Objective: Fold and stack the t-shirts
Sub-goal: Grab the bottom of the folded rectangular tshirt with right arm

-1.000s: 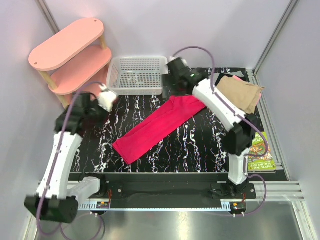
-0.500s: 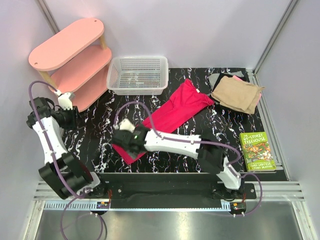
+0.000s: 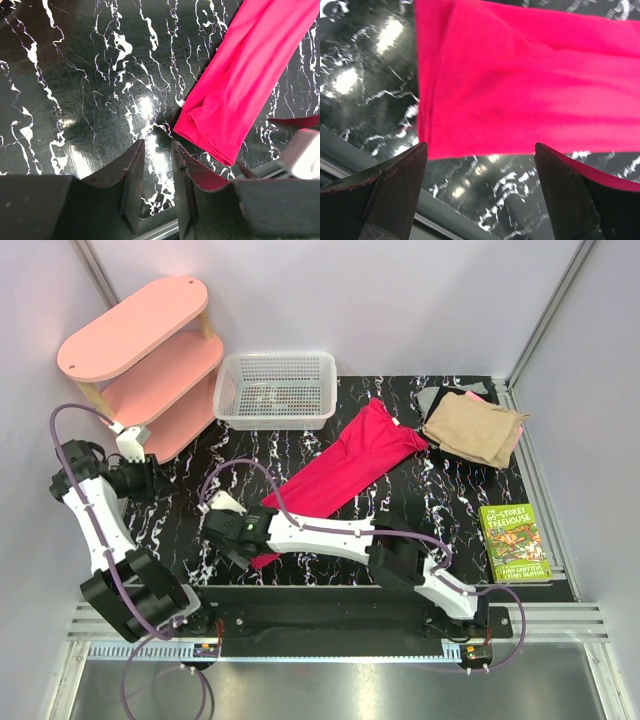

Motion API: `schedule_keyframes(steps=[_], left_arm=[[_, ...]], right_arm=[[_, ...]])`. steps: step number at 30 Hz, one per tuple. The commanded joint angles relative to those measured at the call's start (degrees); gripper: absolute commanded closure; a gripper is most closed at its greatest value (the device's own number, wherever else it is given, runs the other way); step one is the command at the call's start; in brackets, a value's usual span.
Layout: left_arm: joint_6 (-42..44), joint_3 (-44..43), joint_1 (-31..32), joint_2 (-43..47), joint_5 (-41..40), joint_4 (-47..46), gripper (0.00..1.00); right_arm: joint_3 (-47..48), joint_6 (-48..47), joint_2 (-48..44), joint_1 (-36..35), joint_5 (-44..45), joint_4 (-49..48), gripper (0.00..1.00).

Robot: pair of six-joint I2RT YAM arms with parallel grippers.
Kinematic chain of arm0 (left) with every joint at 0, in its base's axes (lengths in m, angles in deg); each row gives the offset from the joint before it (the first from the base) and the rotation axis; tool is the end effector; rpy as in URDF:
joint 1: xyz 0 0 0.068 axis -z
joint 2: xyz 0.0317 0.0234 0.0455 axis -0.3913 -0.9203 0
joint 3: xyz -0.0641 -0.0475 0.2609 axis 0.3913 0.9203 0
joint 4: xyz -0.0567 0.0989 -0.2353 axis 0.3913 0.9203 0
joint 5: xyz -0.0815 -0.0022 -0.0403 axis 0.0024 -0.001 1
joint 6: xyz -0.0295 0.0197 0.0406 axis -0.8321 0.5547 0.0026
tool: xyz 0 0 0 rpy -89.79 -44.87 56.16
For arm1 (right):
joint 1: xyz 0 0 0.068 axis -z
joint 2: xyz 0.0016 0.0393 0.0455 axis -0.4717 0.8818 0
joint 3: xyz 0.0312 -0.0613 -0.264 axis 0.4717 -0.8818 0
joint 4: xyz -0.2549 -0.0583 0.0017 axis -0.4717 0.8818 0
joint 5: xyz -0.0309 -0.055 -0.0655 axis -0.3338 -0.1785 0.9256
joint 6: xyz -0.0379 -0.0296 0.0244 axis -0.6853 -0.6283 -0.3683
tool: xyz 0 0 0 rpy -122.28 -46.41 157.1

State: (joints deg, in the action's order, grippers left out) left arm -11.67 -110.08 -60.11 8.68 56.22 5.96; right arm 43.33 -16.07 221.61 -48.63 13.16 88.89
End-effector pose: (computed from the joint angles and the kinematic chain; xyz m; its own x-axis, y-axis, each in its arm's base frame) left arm 0.1978 0.1177 0.3075 -0.7262 -0.0652 -0.6844 0.2365 0.9110 -0.3378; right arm 0.1283 0.4766 0.2199 -0.4450 -0.7255 -0.5250 -0.7283 0.6343 -0.2593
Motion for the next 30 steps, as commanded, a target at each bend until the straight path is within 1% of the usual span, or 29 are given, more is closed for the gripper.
schedule_keyframes(steps=[1,5,14,19,22,24,27,28,30], left_arm=[[1.81,-1.20,-1.59,-2.19,3.48,0.11,0.69],[3.39,-0.94,-2.38,-3.60,3.66,0.64,0.69],[6.47,-1.11,-4.40,-5.44,4.27,2.05,0.69],[8.05,-1.46,-5.72,-7.64,4.71,3.01,0.70],[9.46,-1.55,-6.16,-8.09,5.06,3.89,0.70],[9.90,-1.29,-6.34,-8.00,4.98,3.98,0.70],[10.60,-0.93,-6.25,-8.26,4.80,4.07,0.70],[10.69,-0.85,-6.34,-8.26,4.63,3.98,0.70],[10.95,-0.76,-6.51,-8.44,4.62,3.98,0.71]], right_arm=[[5.23,-2.95,3.95,-0.04,-2.15,-3.27,0.05],[8.39,-3.30,6.77,-0.13,-4.78,-3.36,0.06],[15.60,-4.80,13.19,-0.04,-6.02,-3.36,0.06],[16.49,-4.62,14.60,1.10,-6.55,-3.45,0.07],[14.82,-3.74,14.42,2.15,-6.99,-3.45,0.08],[13.85,-3.13,14.25,2.85,-7.69,-3.45,0.10],[13.24,-2.78,14.33,4.08,-9.36,-3.45,0.20],[12.97,-2.78,14.33,4.35,-9.80,-3.53,0.25],[12.27,-2.51,14.25,4.79,-9.98,-3.53,0.30]])
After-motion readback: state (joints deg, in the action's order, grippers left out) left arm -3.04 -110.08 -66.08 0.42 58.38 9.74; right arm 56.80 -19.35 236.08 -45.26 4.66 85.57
